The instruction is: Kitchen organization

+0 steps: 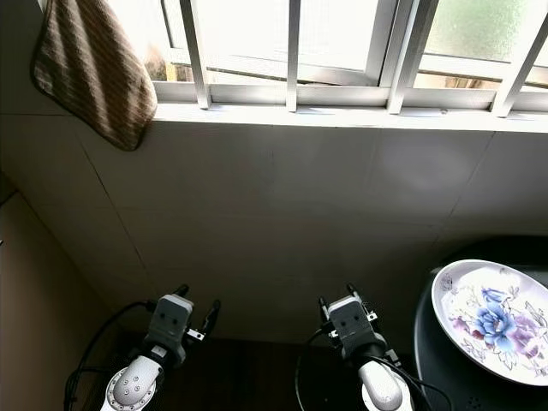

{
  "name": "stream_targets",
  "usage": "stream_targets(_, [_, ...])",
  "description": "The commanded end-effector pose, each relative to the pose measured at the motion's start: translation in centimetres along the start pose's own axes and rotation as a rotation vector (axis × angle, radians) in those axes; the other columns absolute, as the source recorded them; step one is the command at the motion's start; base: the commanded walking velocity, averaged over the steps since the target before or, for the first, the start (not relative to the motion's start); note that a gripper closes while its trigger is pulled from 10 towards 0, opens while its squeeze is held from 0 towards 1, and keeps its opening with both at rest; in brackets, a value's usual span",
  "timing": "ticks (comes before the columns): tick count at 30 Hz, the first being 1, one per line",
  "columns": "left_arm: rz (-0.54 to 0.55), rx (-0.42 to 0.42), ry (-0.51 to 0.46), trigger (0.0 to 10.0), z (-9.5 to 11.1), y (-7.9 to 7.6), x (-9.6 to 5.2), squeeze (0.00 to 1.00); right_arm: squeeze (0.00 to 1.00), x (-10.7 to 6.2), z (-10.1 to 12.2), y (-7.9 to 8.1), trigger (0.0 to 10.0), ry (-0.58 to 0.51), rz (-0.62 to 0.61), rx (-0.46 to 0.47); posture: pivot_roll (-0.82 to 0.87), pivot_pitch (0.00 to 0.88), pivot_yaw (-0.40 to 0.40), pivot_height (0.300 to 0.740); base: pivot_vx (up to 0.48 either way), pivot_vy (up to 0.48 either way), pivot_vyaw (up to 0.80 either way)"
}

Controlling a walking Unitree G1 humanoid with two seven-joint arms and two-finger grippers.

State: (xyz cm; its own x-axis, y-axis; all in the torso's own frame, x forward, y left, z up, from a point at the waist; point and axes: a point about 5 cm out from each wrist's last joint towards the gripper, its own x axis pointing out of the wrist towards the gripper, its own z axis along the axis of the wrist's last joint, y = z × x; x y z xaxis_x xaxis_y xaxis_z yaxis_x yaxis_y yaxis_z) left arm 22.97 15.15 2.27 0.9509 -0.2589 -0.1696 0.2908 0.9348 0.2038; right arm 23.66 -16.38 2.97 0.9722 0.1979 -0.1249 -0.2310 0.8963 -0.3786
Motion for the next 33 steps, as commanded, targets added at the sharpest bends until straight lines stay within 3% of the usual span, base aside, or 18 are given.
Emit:
stream_targets(1, [0.009, 0.005, -0.020, 10.0, 0.4, 0.2, 0.0, 0.00, 0.00, 0.3, 0.5, -0.1, 10.0, -0.016, -0.005, -0.011, 0.05, 0.000, 0.005, 0.740, 0.000, 0.000, 0.00])
stream_targets(6, [0.000, 0.002, -0.013, 10.0, 0.3, 0.2, 0.1, 0.00, 0.00, 0.4, 1.0, -0.1, 10.0, -0.048, 0.001, -0.095, 0.05, 0.000, 0.002, 0.740, 0.000, 0.000, 0.00])
stream_targets(9, [0.001, 0.000, -0.014, 10.0, 0.3, 0.1, 0.1, 0.00, 0.00, 0.7, 1.7, -1.5, 10.0, -0.060, -0.126, -0.216, 0.05, 0.000, -0.002, 0.740, 0.000, 0.000, 0.00])
stream_targets(11, [0.002, 0.000, -0.014, 10.0, 0.3, 0.1, 0.1, 0.00, 0.00, 0.7, 1.8, -2.1, 10.0, -0.055, -0.172, -0.230, 0.05, 0.000, -0.002, 0.740, 0.000, 0.000, 0.00])
stream_targets(12, [0.003, -0.001, -0.015, 10.0, 0.3, 0.1, 0.1, 0.00, 0.00, 0.9, 1.7, -3.4, 10.0, -0.032, -0.267, -0.238, 0.05, 0.000, -0.006, 0.740, 0.000, 0.000, 0.00])
stream_targets(15, [0.004, -0.001, -0.015, 10.0, 0.3, 0.1, 0.1, 0.00, 0.00, 0.9, 1.7, -4.1, 10.0, -0.019, -0.315, -0.242, 0.05, 0.000, -0.006, 0.740, 0.000, 0.000, 0.00])
stream_targets(16, [0.005, -0.002, -0.016, 10.0, 0.3, 0.1, 0.1, 0.00, 0.00, 0.8, 1.1, -5.7, 10.0, 0.035, -0.428, -0.205, 0.06, 0.000, -0.009, 0.740, 0.000, 0.000, 0.00])
stream_targets(21, [0.006, -0.004, -0.016, 10.0, 0.3, 0.1, 0.1, 0.00, 0.00, 0.2, 0.4, -7.6, 10.0, 0.112, -0.573, -0.123, 0.05, 0.000, -0.009, 0.740, 0.000, 0.000, 0.00])
stream_targets(25, [0.006, -0.006, -0.017, 10.0, 0.4, 0.0, 0.1, 0.00, 0.00, 0.0, -0.4, -8.3, 10.0, 0.198, -0.634, -0.016, 0.05, 0.000, -0.009, 0.740, 0.000, 0.000, 0.00])
stream_targets(33, [0.005, -0.008, -0.017, 10.0, 0.4, 0.0, 0.1, 0.00, 0.00, -0.3, -0.9, -8.8, 10.0, 0.264, -0.665, 0.065, 0.05, 0.000, -0.008, 0.740, 0.000, 0.000, 0.00])
